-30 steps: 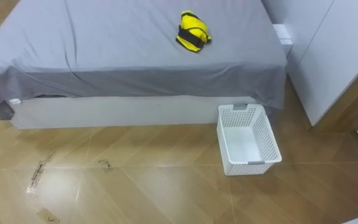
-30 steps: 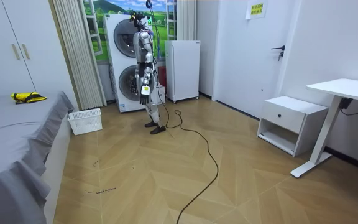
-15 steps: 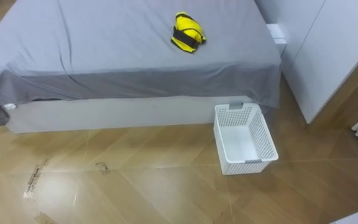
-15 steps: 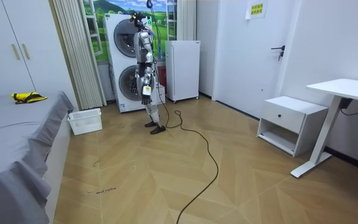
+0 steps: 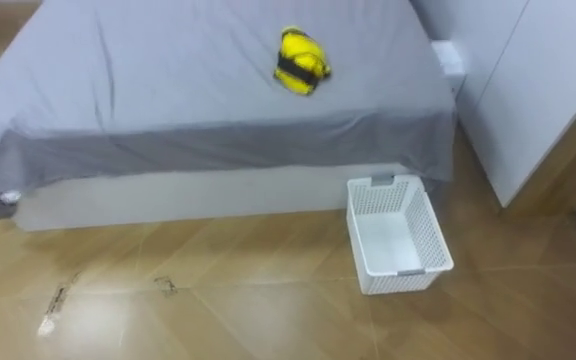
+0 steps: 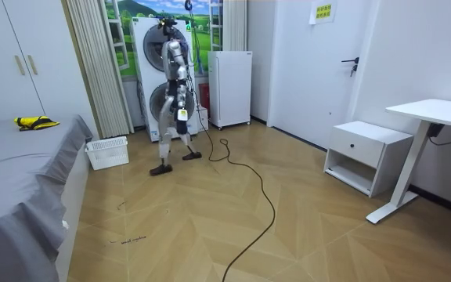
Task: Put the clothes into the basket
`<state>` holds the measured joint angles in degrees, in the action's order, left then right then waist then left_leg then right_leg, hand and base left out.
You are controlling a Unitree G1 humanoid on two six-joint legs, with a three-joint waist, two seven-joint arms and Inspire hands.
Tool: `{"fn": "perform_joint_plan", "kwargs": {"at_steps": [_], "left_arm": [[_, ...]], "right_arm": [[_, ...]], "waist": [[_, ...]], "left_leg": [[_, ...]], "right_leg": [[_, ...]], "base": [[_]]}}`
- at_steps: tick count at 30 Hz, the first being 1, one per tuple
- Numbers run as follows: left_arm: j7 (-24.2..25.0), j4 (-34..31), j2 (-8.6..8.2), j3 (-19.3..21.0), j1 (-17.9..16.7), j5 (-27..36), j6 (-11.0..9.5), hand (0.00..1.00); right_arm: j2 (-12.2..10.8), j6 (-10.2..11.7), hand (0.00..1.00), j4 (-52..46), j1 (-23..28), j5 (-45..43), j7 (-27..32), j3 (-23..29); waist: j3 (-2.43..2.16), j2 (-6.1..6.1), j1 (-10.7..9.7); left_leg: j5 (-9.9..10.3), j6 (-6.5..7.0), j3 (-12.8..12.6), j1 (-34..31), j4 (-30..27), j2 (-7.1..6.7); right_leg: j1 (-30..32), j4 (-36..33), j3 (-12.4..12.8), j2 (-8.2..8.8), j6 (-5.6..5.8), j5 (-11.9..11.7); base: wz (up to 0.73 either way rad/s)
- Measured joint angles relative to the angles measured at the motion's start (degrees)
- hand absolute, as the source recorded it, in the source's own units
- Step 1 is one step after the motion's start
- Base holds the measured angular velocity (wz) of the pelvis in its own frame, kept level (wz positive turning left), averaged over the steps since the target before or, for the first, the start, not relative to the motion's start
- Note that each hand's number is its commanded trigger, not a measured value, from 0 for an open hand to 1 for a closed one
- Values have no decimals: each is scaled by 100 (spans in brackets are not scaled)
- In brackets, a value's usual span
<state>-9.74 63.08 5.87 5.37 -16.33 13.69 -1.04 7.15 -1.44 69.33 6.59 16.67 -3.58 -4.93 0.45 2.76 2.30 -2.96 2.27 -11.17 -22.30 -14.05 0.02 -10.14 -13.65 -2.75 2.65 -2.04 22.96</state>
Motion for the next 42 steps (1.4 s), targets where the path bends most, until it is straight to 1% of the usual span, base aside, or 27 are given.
{"fn": "perform_joint_plan", "kwargs": {"at_steps": [1,2,4,6,7,8,9,10,13,15,16,17,20,21,22,24,26,27,28,29,30,32,35,37,38,39,42], "left_arm": [[16,-1,-4,2,4,-24,0,0],[42,3,0,5,14,-86,-1,0],[48,3,-31,12,113,-93,-2,0],[40,-3,16,9,160,-48,-56,0],[26,-5,39,3,181,-5,-82,0],[-4,-3,67,-3,292,28,-119,0],[-59,-16,79,-6,364,0,-158,0],[-81,-30,78,-15,406,-44,-182,0],[-101,-130,68,-55,598,-276,-317,0],[-84,-188,87,-276,726,-323,-321,0],[-80,-238,88,-354,733,-327,-308,0],[-52,-320,67,-490,735,-359,-305,0],[37,-309,5,-846,725,-520,-302,0],[36,-308,19,-891,695,-534,-306,0],[34,-305,13,-899,666,-530,-305,0],[70,-296,-1,-863,467,-534,-305,0],[91,-366,-2,-754,411,-537,-306,0],[90,-402,21,-678,339,-548,-317,0],[97,-406,46,-629,265,-559,-328,0],[131,-441,164,-607,222,-539,-364,0],[117,-530,120,-614,217,-544,-369,0],[130,-647,124,-624,261,-532,-418,0],[121,-684,46,-643,384,-435,-434,0],[116,-792,52,-666,388,-402,-447,0],[114,-797,53,-661,389,-331,-498,0],[108,-789,60,-633,344,-294,-522,0],[79,-747,109,-771,330,-251,-515,0]], "right_arm": [[-2,-2,0,-1,-5,-26,16,8],[-11,-1,0,-3,23,-47,53,13],[3,39,0,-25,22,-126,128,159],[4,59,0,-65,40,-118,230,182],[4,59,0,-70,54,-109,256,182],[19,105,0,-95,60,-18,341,212],[38,154,0,-103,54,16,406,250],[53,164,0,-109,83,36,432,276],[30,187,0,-374,58,309,471,290],[-17,274,0,-587,26,547,468,289],[-37,284,0,-651,-14,554,469,292],[-60,334,0,-804,18,555,471,286],[-56,414,0,-980,12,551,597,227],[-58,433,0,-1161,11,497,611,220],[-47,461,0,-1264,-10,444,609,215],[-11,511,0,-1752,-179,245,651,208],[20,504,0,-2274,-219,187,663,146],[17,448,0,-2457,-282,171,666,43],[2,363,0,-2511,-271,189,662,-5],[-11,248,0,-2625,-125,237,652,-107],[25,222,0,-2640,-55,147,739,-115],[35,147,0,-2684,-56,-26,815,-114],[141,-199,0,-2902,-45,-469,915,-243],[188,-447,0,-3165,-40,-729,1013,-288],[237,-601,0,-3473,10,-963,1035,-286],[264,-679,0,-3811,128,-1162,1039,-289],[275,-703,0,-4771,360,-1328,1061,-290]], "waist": [[-32,12,-2],[-58,160,-34],[9,195,-4],[-2,181,-16],[-7,180,-27],[12,202,-64],[-41,114,-34],[-65,-11,-45],[-27,-268,-58],[7,-391,-137],[14,-388,-173],[16,-381,-203],[-11,-513,-138],[-27,-528,-16],[-56,-560,32],[-23,-779,169],[-4,-780,146],[173,-619,67],[63,-718,106],[-3,-530,96],[29,-598,121],[104,-442,48],[93,-397,103],[101,-380,173],[88,-402,186],[59,-382,250],[46,-383,210]], "left_leg": [[-106,122,-87,-47,-83,-30],[113,307,-238,-110,-391,-158],[651,354,-394,-149,-985,-181],[1245,389,-570,115,-1369,-215],[1342,399,-578,255,-1353,-267],[1519,427,-586,535,-1302,-342],[1662,447,-548,900,-1112,-402],[1692,447,-464,1073,-995,-410],[1781,407,73,1911,-400,-309],[1891,359,540,2437,-86,-184],[1926,342,635,2557,0,-172],[2000,301,754,2809,154,-141],[2219,88,807,3450,444,99],[2314,-42,838,3540,398,205],[2368,-142,830,3539,322,290],[2321,-558,669,3690,199,554],[2035,-802,694,3802,-159,611],[1778,-761,826,3927,-650,623],[1695,-808,843,3818,-1096,693],[1519,-847,724,3467,-2001,691],[1487,-813,736,3160,-2796,800],[1771,-704,579,2536,-3285,821],[2318,-669,269,1751,-2815,829],[2351,-630,226,1380,-2040,768],[2147,-549,220,1193,-1323,729],[1701,-401,179,1176,-1036,690],[1497,-306,118,1347,-500,500]], "right_leg": [[-10,5,54,56,40,52],[-31,20,103,243,133,120],[-118,-125,25,440,270,95],[68,-1277,-246,671,548,-38],[193,-1732,-284,757,703,-158],[439,-2568,-294,876,683,-661],[675,-3259,-334,944,570,-1447],[803,-3548,-337,940,489,-1720],[1745,-4054,-731,482,179,-834],[2457,-2843,-947,-24,111,-553],[2576,-2369,-995,-83,102,-582],[2753,-1365,-1052,-142,71,-796],[2924,-108,-1193,-200,-123,-2240],[2963,-141,-1155,-324,-293,-2516],[2939,-266,-1179,-398,-346,-2440],[2895,-880,-1341,-582,-530,-2015],[2901,-1586,-1489,-491,-689,-1624],[3074,-2417,-1813,-309,-708,-1452],[3018,-2137,-1801,-311,-571,-1490],[2789,-1616,-1686,-293,-632,-1210],[2636,-1641,-1673,-438,-670,-1091],[2451,-1358,-1586,-477,-683,-1108],[2017,-784,-1406,-462,-571,-1270],[1935,-634,-1233,-393,-491,-1334],[1955,-626,-1121,-336,-425,-1341],[1981,-649,-1025,-271,-325,-1334],[1946,-332,-898,-229,-213,-1499]], "base": [[0],[-7],[-26],[-30],[-8],[0],[4],[7],[21],[44],[66],[71],[55],[19],[-14],[-13],[6],[6],[4],[0],[-7],[-17],[-22],[-39],[-47],[-50],[-23]]}}
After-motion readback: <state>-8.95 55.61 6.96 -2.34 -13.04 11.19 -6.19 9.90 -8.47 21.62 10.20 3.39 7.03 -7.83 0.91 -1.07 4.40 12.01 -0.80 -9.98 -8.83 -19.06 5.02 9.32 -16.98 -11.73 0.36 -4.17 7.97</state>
